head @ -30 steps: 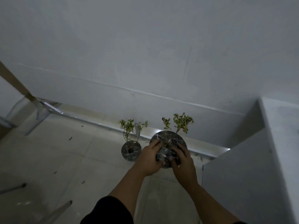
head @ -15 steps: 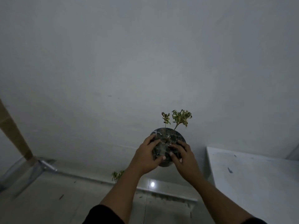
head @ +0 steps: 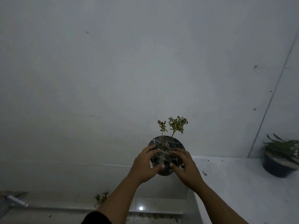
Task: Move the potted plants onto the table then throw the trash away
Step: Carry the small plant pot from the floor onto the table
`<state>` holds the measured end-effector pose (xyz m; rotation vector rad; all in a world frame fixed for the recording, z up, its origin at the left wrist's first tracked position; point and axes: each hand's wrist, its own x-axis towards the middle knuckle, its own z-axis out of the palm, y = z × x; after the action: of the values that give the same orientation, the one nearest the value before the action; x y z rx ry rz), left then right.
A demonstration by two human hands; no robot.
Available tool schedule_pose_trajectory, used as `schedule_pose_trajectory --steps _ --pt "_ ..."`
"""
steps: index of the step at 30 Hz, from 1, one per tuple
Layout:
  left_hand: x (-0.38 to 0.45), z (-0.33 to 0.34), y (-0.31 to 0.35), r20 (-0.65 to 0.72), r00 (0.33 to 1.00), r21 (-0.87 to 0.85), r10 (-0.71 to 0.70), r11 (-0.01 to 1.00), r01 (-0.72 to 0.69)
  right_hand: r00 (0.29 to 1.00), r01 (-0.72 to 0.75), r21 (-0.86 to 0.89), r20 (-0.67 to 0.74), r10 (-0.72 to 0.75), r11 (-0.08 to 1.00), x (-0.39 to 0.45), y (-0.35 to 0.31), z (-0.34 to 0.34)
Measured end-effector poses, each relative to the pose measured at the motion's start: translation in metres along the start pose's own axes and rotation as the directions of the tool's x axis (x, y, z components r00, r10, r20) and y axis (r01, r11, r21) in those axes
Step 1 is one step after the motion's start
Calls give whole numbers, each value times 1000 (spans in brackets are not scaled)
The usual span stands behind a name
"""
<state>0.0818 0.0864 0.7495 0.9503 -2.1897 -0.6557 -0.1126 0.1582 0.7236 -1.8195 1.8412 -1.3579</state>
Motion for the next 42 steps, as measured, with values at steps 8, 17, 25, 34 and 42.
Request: schedule_pose_trajectory --steps 8,17,25,34,42 --pt "20 87 48 116 992 -14 47 999 -46 997 -76 17 8 76 997 -35 65 -80" --pt "46 258 121 190 982 -140 -23 989 51 962 -185 -130 178 206 974 -61 196 -215" --pt "82 378 173 344 937 -128 -63 985 113 923 -281 -171 221 315 944 -80 292 -294" --pt "112 417 176 340 940 -59 -39 996 62 942 -297 -59 143 303 953 -77 336 -318" --pt "136 420 162 258 965 -100 -50 992 78 961 -257 -54 89 260 965 -64 358 -314"
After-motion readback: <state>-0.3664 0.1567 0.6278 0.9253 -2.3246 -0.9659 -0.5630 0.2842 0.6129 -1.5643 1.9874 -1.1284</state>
